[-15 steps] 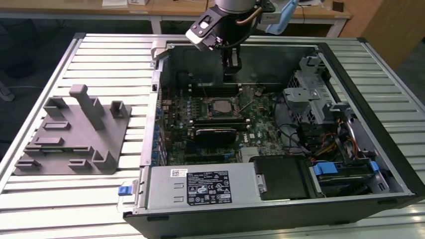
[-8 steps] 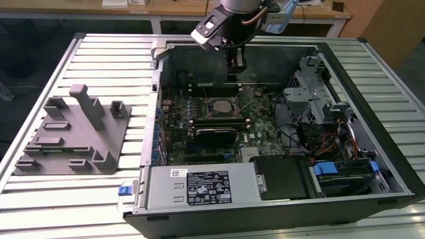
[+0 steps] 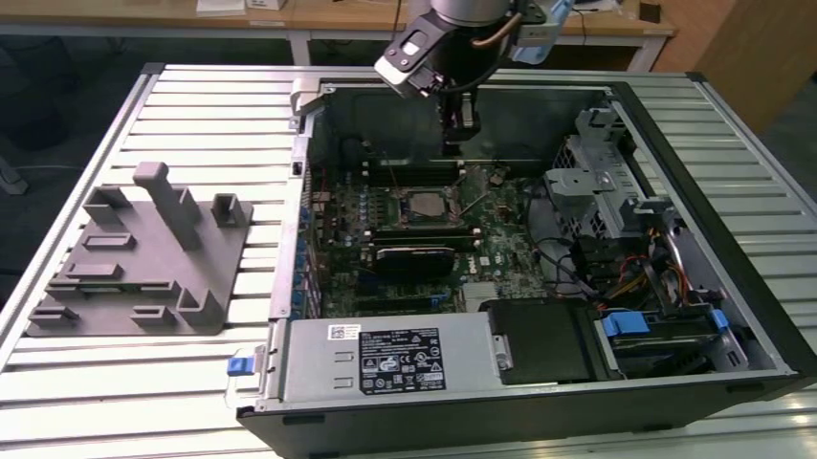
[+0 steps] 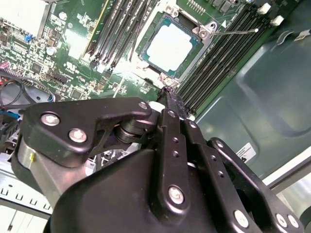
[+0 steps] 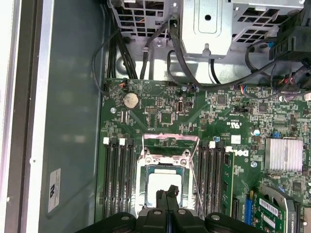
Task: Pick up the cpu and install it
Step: 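Close the cpu cover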
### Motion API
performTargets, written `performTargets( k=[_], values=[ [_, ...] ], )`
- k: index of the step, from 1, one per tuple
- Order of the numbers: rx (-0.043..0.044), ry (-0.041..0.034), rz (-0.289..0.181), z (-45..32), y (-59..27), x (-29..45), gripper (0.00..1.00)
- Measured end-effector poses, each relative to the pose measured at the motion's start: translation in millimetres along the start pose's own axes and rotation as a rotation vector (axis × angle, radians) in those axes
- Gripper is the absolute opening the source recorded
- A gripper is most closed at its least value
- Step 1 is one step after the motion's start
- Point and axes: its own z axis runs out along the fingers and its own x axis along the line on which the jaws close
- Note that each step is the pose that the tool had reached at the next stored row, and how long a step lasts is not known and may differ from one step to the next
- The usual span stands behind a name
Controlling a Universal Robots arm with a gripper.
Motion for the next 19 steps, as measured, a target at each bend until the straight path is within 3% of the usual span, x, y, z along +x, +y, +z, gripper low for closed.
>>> performTargets(
  k=[13, 19],
  values=[
    [-0.0001, 0.0001, 0.0, 1.4, 9.4, -0.2, 0.11],
    [0.0, 0.0, 0.0, 11.0, 12.7, -0.2, 0.11]
  ],
)
